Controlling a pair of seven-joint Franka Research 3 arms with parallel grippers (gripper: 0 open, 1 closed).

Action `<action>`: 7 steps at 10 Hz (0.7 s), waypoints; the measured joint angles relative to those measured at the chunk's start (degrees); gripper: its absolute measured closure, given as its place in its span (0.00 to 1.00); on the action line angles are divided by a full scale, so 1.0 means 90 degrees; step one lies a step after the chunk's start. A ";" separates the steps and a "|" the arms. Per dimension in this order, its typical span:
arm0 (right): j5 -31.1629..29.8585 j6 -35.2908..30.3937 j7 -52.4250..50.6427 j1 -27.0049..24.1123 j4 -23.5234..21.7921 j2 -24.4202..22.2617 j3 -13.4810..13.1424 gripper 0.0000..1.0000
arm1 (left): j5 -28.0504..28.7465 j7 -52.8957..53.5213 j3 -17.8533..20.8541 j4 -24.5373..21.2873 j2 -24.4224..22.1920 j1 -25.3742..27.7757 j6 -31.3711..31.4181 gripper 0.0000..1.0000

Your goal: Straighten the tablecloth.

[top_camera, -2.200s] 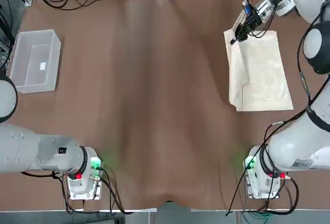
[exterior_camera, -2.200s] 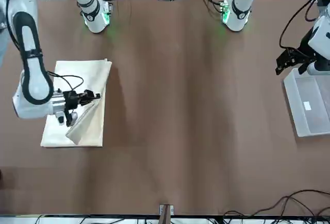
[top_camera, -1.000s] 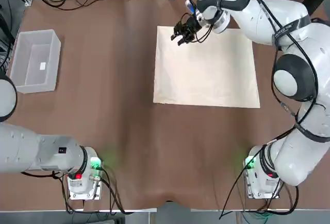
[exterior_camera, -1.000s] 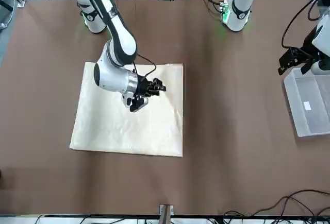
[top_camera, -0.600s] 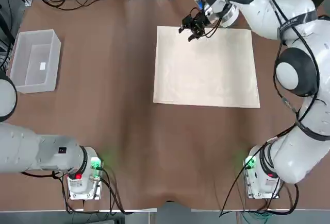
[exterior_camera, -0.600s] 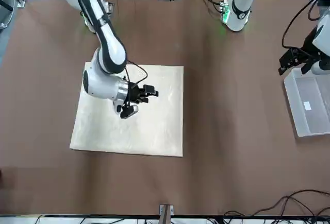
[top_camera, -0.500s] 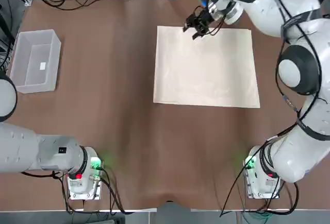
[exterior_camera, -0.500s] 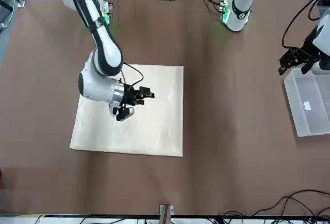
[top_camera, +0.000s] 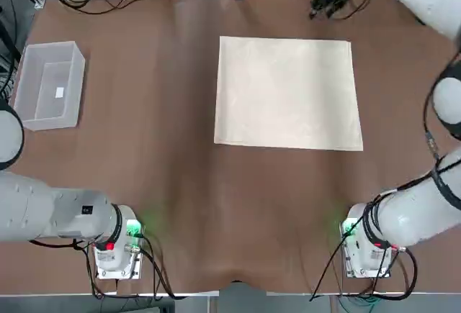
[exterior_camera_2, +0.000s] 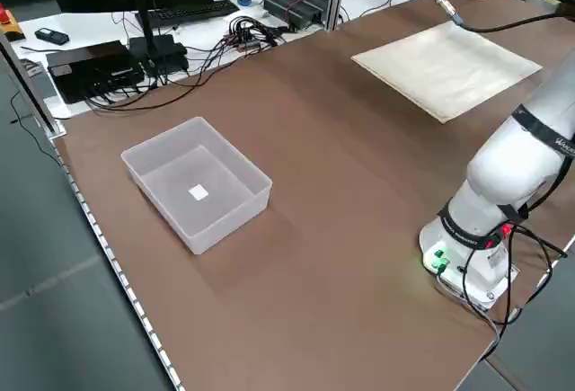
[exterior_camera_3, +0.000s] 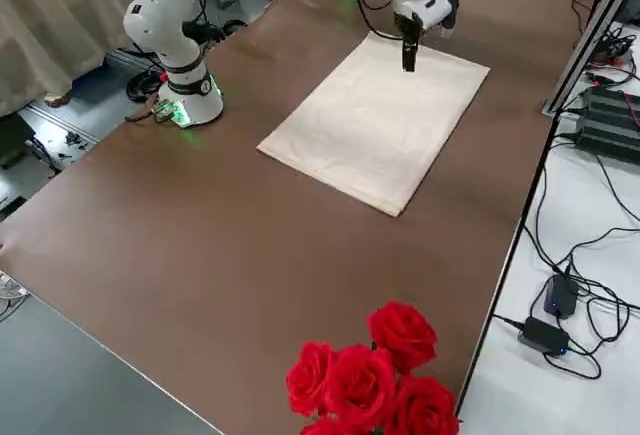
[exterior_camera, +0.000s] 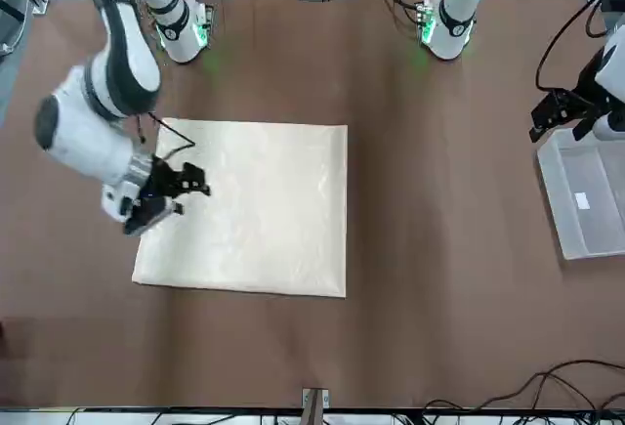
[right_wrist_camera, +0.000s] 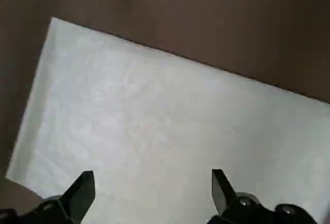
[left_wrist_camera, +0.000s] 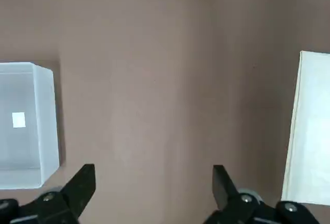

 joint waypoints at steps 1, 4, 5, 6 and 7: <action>-0.0482 -0.0571 0.0009 -0.0324 0.0191 -0.0218 -0.0004 0.00 | 0.0000 0.0049 0.0001 0.0006 0.0000 0.0040 0.0000 0.00; -0.1474 -0.2077 0.0548 -0.1172 0.1724 -0.0407 -0.0015 0.00 | 0.0000 0.0185 0.0000 0.0009 0.0000 0.0091 0.0000 0.00; -0.1617 -0.2371 0.0710 -0.1276 0.1961 -0.0435 -0.0018 0.00 | 0.0000 0.0187 0.0000 0.0010 0.0000 0.0092 0.0000 0.00; -0.1686 -0.2661 0.0980 -0.1296 0.2048 -0.0486 -0.0026 0.00 | 0.0000 0.0187 0.0000 0.0012 0.0000 0.0092 0.0000 0.00; -0.1706 -0.2828 0.1226 -0.1295 0.2056 -0.0586 -0.0031 0.00 | 0.0000 0.0187 0.0000 0.0013 0.0000 0.0091 0.0000 0.00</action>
